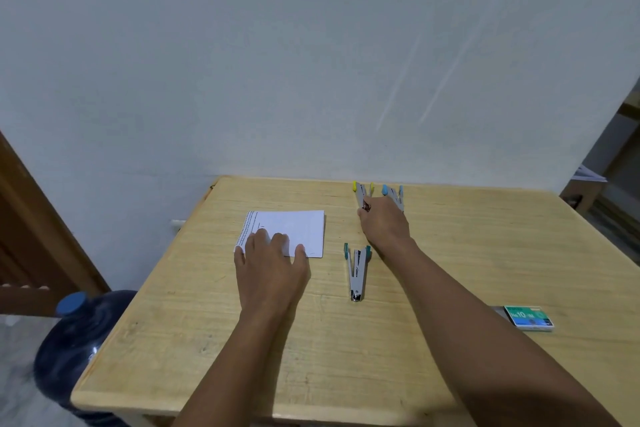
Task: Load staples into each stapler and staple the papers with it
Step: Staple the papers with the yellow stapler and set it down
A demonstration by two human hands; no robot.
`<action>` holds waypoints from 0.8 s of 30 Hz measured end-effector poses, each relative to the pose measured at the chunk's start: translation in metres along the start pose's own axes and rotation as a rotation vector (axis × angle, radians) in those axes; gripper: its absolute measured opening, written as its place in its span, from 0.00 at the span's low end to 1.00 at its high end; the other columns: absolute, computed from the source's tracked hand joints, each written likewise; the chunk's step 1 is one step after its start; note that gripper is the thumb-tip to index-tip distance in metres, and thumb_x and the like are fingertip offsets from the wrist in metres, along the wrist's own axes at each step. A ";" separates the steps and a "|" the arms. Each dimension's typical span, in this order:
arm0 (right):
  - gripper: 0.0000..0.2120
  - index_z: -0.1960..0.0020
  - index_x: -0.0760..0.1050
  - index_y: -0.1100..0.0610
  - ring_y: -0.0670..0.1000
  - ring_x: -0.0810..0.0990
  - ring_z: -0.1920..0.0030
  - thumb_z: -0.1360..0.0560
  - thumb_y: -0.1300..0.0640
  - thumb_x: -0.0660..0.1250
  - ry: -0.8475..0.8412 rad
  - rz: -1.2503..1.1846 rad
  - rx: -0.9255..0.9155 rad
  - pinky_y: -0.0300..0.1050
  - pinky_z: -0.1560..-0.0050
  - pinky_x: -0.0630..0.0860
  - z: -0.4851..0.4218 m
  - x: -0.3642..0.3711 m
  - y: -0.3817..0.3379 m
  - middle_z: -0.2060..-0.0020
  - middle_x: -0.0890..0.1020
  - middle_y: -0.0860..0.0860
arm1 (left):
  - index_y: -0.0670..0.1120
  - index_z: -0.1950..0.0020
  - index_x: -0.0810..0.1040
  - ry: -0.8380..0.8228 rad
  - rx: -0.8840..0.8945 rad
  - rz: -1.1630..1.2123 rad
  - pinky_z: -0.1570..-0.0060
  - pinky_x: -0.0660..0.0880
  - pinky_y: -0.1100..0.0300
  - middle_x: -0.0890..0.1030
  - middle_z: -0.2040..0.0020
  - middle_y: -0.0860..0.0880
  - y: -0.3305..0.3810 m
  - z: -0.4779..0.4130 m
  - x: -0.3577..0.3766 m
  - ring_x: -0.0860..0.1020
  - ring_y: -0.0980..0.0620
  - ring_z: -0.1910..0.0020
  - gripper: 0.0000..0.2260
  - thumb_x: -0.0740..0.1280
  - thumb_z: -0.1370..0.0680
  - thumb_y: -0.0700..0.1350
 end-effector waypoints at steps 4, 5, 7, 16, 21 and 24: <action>0.12 0.41 0.79 0.55 0.57 0.80 0.52 0.19 0.54 0.60 0.002 -0.008 -0.003 0.44 0.58 0.69 0.003 0.000 0.001 0.46 0.79 0.55 | 0.50 0.46 0.78 -0.003 0.003 0.003 0.28 0.59 0.46 0.74 0.43 0.52 0.000 -0.001 0.000 0.70 0.50 0.35 0.14 0.60 0.23 0.56; 0.11 0.44 0.79 0.56 0.56 0.79 0.54 0.19 0.55 0.60 0.006 -0.010 -0.005 0.43 0.59 0.68 0.003 0.000 0.001 0.47 0.79 0.56 | 0.50 0.46 0.78 -0.004 0.004 0.001 0.28 0.59 0.45 0.74 0.43 0.52 0.000 -0.001 0.000 0.70 0.50 0.35 0.14 0.60 0.23 0.56; 0.08 0.52 0.76 0.55 0.55 0.77 0.58 0.20 0.57 0.59 0.008 -0.003 -0.002 0.43 0.64 0.66 0.003 -0.001 0.002 0.48 0.79 0.56 | 0.49 0.47 0.78 0.004 0.009 0.002 0.29 0.60 0.47 0.74 0.44 0.52 0.000 -0.001 -0.001 0.71 0.50 0.37 0.14 0.60 0.23 0.56; 0.24 0.27 0.69 0.50 0.55 0.77 0.39 0.22 0.45 0.64 0.009 -0.293 0.082 0.52 0.41 0.76 0.045 -0.034 -0.004 0.29 0.68 0.54 | 0.50 0.45 0.79 -0.006 0.021 -0.014 0.29 0.61 0.44 0.76 0.41 0.49 -0.002 -0.001 0.000 0.70 0.48 0.34 0.16 0.59 0.23 0.57; 0.23 0.40 0.79 0.56 0.54 0.81 0.50 0.24 0.40 0.65 -0.118 -0.229 0.178 0.50 0.49 0.78 0.109 -0.050 -0.001 0.44 0.83 0.52 | 0.49 0.52 0.77 0.018 0.054 -0.042 0.34 0.65 0.42 0.77 0.46 0.48 0.004 -0.002 0.001 0.72 0.46 0.38 0.14 0.58 0.25 0.56; 0.21 0.50 0.82 0.59 0.54 0.83 0.54 0.24 0.41 0.65 -0.108 -0.151 0.171 0.51 0.51 0.79 0.124 -0.042 -0.006 0.54 0.86 0.54 | 0.46 0.48 0.81 0.071 0.187 -0.022 0.39 0.70 0.47 0.79 0.44 0.46 0.010 0.004 0.000 0.75 0.45 0.39 0.14 0.64 0.25 0.54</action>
Point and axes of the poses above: each hand's wrist, its own z-axis away from the middle knuckle, its own x-axis out of the palm, y = z × x, the point moved 1 cm from there along -z, towards the middle knuckle
